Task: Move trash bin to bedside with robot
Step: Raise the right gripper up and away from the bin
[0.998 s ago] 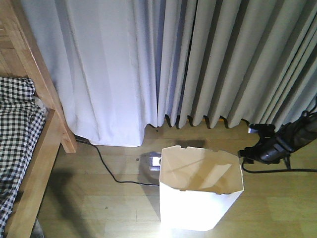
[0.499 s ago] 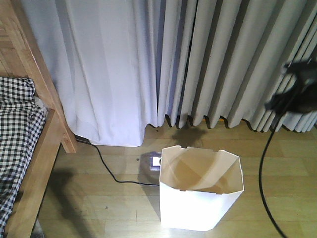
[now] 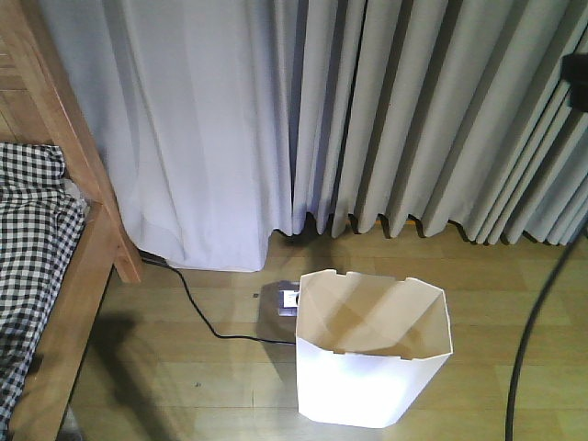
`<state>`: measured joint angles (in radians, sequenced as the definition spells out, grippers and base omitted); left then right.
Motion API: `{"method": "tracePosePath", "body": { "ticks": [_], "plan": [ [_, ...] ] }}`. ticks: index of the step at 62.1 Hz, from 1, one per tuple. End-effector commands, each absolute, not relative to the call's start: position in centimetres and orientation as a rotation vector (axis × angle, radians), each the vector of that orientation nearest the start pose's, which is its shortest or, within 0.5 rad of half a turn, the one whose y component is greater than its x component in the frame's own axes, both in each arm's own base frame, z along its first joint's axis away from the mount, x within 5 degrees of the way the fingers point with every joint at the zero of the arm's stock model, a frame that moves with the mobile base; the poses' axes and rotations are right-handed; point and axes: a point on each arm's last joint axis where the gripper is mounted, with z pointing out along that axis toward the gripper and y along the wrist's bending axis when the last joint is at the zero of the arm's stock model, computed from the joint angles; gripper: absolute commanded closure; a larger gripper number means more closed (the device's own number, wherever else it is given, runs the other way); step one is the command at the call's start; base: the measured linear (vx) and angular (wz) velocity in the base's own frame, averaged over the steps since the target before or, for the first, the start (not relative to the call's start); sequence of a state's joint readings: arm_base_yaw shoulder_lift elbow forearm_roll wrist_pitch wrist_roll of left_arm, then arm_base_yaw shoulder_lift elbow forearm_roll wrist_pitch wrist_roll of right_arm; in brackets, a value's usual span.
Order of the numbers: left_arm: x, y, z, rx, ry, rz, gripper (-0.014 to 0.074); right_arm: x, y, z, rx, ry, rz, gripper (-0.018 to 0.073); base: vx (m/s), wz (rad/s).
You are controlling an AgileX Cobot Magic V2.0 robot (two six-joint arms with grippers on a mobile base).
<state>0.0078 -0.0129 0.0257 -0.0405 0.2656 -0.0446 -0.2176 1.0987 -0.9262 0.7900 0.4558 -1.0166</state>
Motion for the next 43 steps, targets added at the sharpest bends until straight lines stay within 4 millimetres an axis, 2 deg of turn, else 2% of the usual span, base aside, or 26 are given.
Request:
{"method": "tracePosePath", "body": {
  "ticks": [1, 12, 19, 25, 33, 43],
  "plan": [
    [5.5, 0.0, 18.4, -0.081, 1.689, -0.072, 0.0602, 20.8, -1.8, 37.2, -0.204, 1.837, -0.023, 0.0072, 0.00, 0.00],
    [5.5, 0.0, 18.4, -0.081, 1.689, -0.072, 0.0602, 14.9, -0.9, 35.5, -0.144, 1.720, -0.078, 0.0072, 0.00, 0.00],
    [5.5, 0.0, 18.4, -0.081, 1.689, -0.072, 0.0602, 12.1, 0.3, 33.1, -0.179, 1.677, -0.053, 0.0072, 0.00, 0.00],
    [5.5, 0.0, 18.4, -0.081, 1.689, -0.072, 0.0602, 10.0, 1.0, 30.9, -0.184, 1.662, 0.015, 0.0072, 0.00, 0.00],
    [5.5, 0.0, 18.4, -0.081, 1.689, -0.072, 0.0602, 7.4, 1.1, 28.7, -0.097, 1.596, 0.070, 0.0072, 0.00, 0.00],
    [5.5, 0.0, 18.4, -0.081, 1.689, -0.072, 0.0602, 5.6, 1.3, 26.5, -0.092, 1.537, 0.084, 0.0072, 0.00, 0.00]
  ]
}}
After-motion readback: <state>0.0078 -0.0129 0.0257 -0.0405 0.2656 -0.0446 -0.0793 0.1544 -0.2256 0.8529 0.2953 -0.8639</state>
